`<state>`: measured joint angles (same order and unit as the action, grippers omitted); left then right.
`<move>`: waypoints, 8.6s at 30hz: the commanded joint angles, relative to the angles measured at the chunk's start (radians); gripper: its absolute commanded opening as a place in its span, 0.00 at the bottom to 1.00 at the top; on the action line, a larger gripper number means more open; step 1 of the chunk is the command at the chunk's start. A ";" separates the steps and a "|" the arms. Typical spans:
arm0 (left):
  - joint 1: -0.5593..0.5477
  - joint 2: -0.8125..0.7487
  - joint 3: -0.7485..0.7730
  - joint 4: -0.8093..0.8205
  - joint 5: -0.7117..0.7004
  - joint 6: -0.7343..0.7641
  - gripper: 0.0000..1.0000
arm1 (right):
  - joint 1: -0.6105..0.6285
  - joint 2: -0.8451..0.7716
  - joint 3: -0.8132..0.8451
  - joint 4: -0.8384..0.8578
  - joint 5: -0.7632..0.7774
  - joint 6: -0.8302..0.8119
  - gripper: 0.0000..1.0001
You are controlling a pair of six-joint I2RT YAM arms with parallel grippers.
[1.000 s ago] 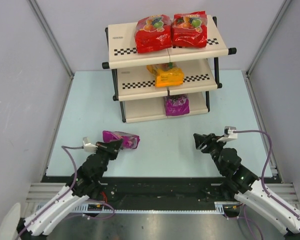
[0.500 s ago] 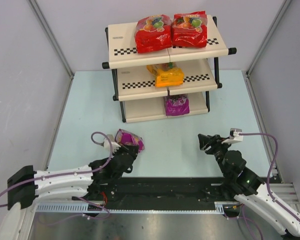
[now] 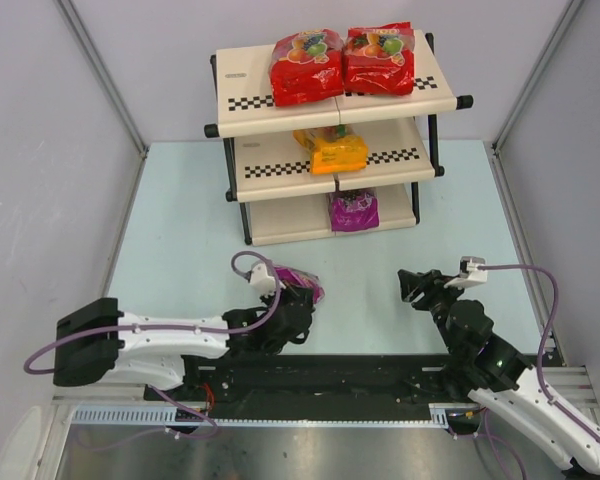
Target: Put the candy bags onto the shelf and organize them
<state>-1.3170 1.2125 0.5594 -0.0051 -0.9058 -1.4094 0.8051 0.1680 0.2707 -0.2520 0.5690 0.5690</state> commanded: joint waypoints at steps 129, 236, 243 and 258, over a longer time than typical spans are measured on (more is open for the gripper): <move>-0.100 -0.863 -0.205 -0.484 -0.162 0.254 0.56 | 0.706 0.726 0.320 0.207 -0.388 -0.534 0.00; 0.355 -0.331 -0.273 0.539 0.338 0.869 0.00 | 0.277 1.097 0.260 0.924 0.006 -0.268 0.00; 0.528 -0.069 -0.125 0.700 0.496 0.958 0.00 | 0.120 1.286 0.370 1.046 -0.158 -0.325 0.00; 0.710 0.275 0.072 0.858 0.670 0.984 0.00 | -0.076 1.642 0.657 1.148 -0.368 -0.412 0.00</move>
<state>-0.6346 1.4513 0.5648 0.7078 -0.3271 -0.4347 0.7391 1.7630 0.8330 0.7628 0.2691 0.2039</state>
